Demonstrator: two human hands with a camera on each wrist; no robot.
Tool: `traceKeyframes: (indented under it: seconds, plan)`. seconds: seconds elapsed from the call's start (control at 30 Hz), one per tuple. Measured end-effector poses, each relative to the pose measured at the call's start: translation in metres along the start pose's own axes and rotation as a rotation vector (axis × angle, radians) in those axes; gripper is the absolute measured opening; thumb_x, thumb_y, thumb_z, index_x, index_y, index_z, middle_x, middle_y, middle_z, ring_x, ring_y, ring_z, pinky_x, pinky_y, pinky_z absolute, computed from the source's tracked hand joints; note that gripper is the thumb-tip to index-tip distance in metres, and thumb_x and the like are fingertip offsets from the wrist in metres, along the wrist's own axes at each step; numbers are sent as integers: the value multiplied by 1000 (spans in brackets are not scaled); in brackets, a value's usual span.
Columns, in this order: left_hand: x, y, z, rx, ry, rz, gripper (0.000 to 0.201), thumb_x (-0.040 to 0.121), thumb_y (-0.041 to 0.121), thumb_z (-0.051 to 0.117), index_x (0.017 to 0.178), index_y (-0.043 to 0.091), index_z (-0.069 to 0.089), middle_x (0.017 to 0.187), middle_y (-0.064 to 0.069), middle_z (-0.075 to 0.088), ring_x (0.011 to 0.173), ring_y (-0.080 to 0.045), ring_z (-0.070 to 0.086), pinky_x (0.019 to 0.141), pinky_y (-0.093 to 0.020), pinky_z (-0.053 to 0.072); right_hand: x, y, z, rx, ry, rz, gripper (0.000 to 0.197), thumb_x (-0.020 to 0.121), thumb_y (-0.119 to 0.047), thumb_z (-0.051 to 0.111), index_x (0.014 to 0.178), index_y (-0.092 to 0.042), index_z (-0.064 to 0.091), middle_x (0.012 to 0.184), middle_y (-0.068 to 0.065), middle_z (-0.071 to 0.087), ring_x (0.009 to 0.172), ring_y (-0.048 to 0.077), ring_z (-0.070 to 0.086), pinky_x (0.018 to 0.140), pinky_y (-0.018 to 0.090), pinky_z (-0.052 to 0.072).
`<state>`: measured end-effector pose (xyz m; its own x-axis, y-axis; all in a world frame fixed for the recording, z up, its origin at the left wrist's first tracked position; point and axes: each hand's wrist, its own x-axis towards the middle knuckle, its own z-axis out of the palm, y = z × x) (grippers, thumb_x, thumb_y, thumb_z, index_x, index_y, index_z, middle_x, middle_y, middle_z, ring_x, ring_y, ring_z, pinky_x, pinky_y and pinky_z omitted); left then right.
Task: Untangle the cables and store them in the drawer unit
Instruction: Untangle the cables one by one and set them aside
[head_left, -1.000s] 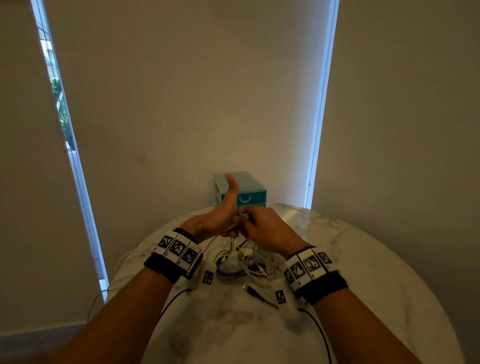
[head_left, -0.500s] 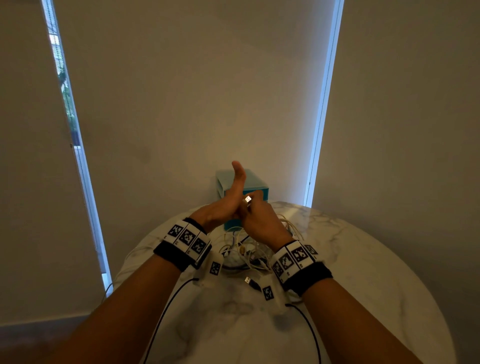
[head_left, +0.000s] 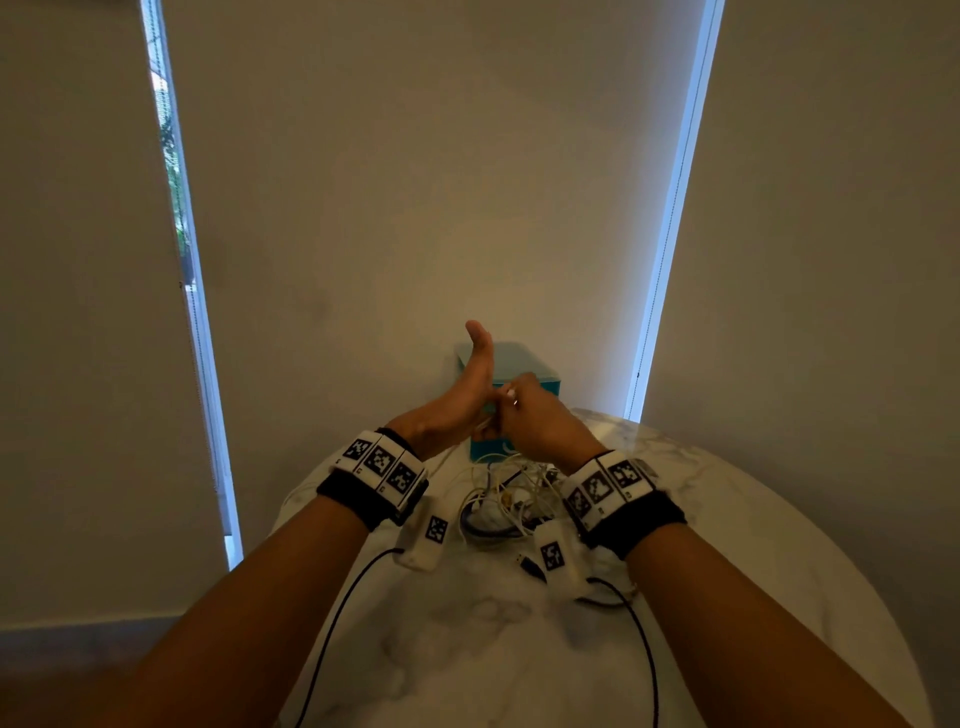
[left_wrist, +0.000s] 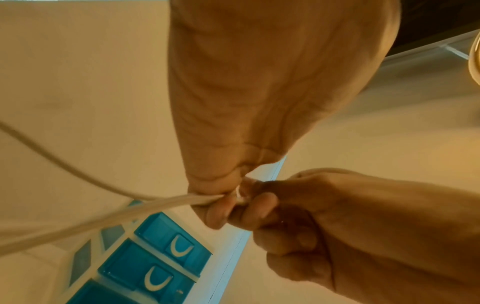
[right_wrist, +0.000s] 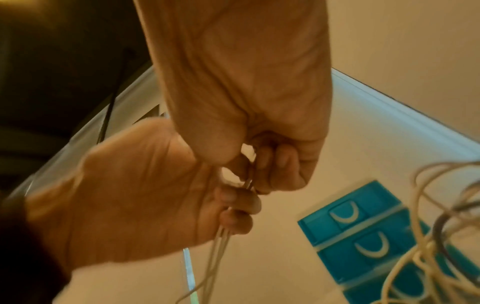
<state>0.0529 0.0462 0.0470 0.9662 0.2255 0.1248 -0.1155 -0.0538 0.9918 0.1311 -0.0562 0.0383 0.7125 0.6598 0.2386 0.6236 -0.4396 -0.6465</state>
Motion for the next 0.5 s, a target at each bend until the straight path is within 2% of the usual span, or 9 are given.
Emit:
traceKeyframes:
  seconds: [0.03,0.07,0.1,0.13,0.17,0.23,0.33,0.4,0.5]
  plan:
    - [3,-4,-7,65,-4,27,86,84,92,12,137,41,56,129,-4,67,111,-19,68,97,-40,56,1,0,-5,30,38,-8,24,113,-24,46,131,-7,48,115,7,64,101,25,64,81,33,48]
    - [5,-7,-14,142,-9,52,90,87,92,20,159,42,34,140,-8,62,107,-18,69,89,-36,59,4,1,-10,56,85,-22,17,113,-25,47,124,-12,50,114,7,66,99,25,65,81,33,47]
    - [5,-9,-21,212,-14,68,86,95,84,26,167,42,10,139,-13,61,91,-10,68,77,-28,58,7,3,-14,78,123,-31,14,112,-27,49,119,-16,50,115,8,68,94,22,65,80,34,48]
    - [5,-12,-29,251,-14,71,80,103,73,31,168,36,3,129,-19,65,75,-4,61,67,-22,53,9,3,-17,92,142,-39,14,112,-30,50,118,-17,50,113,9,70,87,20,65,76,35,50]
    - [3,-13,-34,276,-24,72,72,108,63,34,167,27,15,118,-21,69,66,-3,54,62,-20,48,12,3,-19,88,151,-48,15,111,-32,51,118,-18,49,109,10,71,81,18,65,71,34,53]
    - [1,-15,-44,354,-54,78,51,111,55,38,147,20,48,103,-11,67,66,-6,49,63,-22,45,14,2,-21,64,189,-92,16,112,-31,52,120,-17,49,97,7,70,72,15,65,57,22,51]
    - [-2,-22,-66,548,-135,7,44,110,47,49,138,14,60,92,-3,58,68,-11,45,61,-22,41,14,6,-37,54,332,-125,18,113,-26,50,125,-13,47,89,-2,61,70,7,59,44,7,40]
    - [-11,-38,-93,699,-204,-53,40,111,41,51,130,11,71,85,0,52,64,-8,42,60,-21,40,17,18,-59,66,440,-115,21,113,-25,50,127,-10,48,95,0,62,74,10,59,51,8,40]
    - [-28,-60,-139,813,-148,-48,41,110,44,52,111,14,79,84,0,53,57,-1,45,61,-19,43,21,47,-86,82,565,-67,23,112,-24,50,128,-7,50,104,6,63,91,27,61,77,30,44]
